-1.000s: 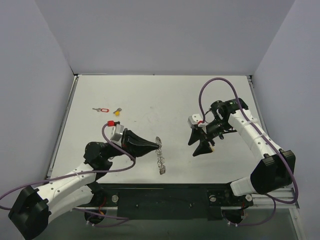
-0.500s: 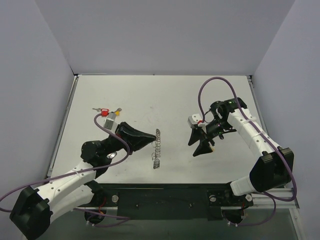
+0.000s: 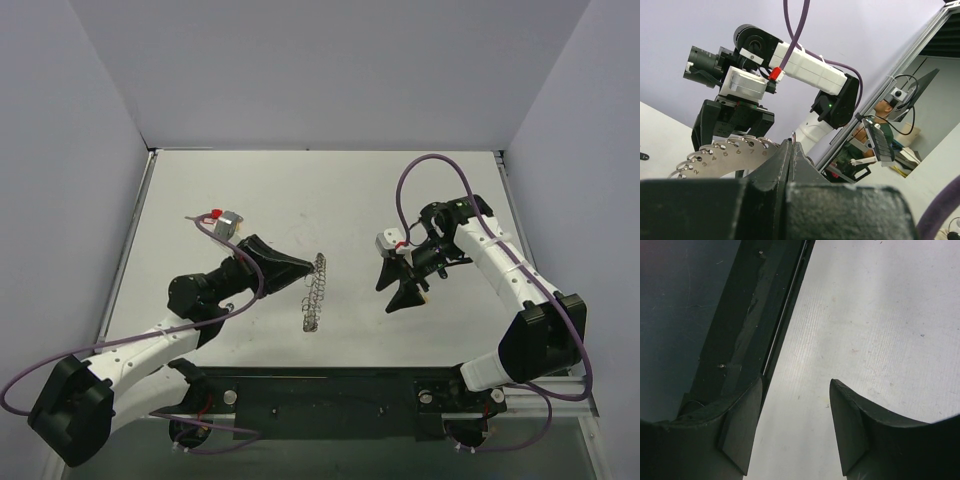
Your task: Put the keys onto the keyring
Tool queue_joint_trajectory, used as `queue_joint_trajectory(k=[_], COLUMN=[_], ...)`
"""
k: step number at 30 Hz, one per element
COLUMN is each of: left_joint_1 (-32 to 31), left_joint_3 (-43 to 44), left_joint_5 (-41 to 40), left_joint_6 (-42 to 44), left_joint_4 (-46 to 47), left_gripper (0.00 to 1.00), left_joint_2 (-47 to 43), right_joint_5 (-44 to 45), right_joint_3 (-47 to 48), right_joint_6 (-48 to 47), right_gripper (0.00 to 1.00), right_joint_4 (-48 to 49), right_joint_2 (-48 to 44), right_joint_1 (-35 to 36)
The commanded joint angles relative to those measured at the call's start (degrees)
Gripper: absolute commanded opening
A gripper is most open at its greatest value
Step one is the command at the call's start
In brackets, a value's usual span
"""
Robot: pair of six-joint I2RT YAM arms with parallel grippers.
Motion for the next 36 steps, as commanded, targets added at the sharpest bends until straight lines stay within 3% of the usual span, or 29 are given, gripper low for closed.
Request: queue_joint_trajectory(k=[1, 7, 10, 12, 13, 15, 18, 21, 22, 26, 28, 31, 36], left_joint_1=[0.4, 0.6, 0.8, 0.9, 0.7, 0.6, 0.8, 0.9, 0.9, 0.9, 1.0, 0.9, 0.9], left_joint_3=[3.4, 3.3, 3.3, 5.2, 7.0, 10.2, 12.7, 13.3, 12.9, 10.6, 9.7, 8.4, 5.7], left_joint_5=[0.4, 2.0, 7.4, 10.6, 10.9, 7.7, 1.6, 0.5, 0.2, 0.1, 0.2, 0.5, -0.9], left_joint_6=[-3.4, -2.4, 5.7, 18.4, 30.9, 46.8, 58.3, 63.1, 63.9, 66.3, 67.3, 69.4, 71.3], left_joint_4=[15.4, 15.3, 9.7, -6.2, -22.4, -44.8, -61.4, -66.2, -67.1, -68.0, -68.2, -68.3, -67.8], left_gripper=[0.0, 0.0, 0.0, 0.0, 0.0, 0.0, 0.0, 0.0, 0.0, 0.0, 0.0, 0.0, 0.0], left_joint_2=[0.0, -0.1, -1.9, -5.5, -8.8, -12.7, -15.8, -17.8, -18.2, -20.7, -21.5, -22.9, -26.0], right_joint_5=[-3.1, -2.8, -2.8, -3.3, -3.2, -2.4, 0.9, 3.2, 5.2, 23.2, 31.8, 36.7, 39.5], right_joint_3=[0.4, 0.4, 0.5, 1.4, 1.9, 4.1, 7.7, 5.0, 4.0, -5.8, -8.5, -6.8, -0.7], right_joint_6=[-2.5, -2.8, -2.6, -0.2, 0.9, 6.3, 16.7, 24.9, 33.4, 60.5, 68.5, 73.9, 73.0], right_gripper=[0.52, 0.52, 0.52, 0.51, 0.51, 0.47, 0.43, 0.41, 0.41, 0.43, 0.45, 0.45, 0.44], right_joint_4=[-5.2, -5.5, -5.9, -6.1, -6.0, -5.8, -5.2, 1.1, 4.1, 30.2, 39.6, 40.8, 38.7], right_joint_2=[0.3, 0.6, 0.7, 0.7, 0.8, 1.2, 2.0, 1.2, 0.6, -6.0, -7.5, -4.0, 6.4], right_joint_1=[-0.6, -0.7, -1.3, -4.1, -4.9, -8.5, -16.0, -22.4, -24.7, -26.9, -27.0, -27.9, -27.8])
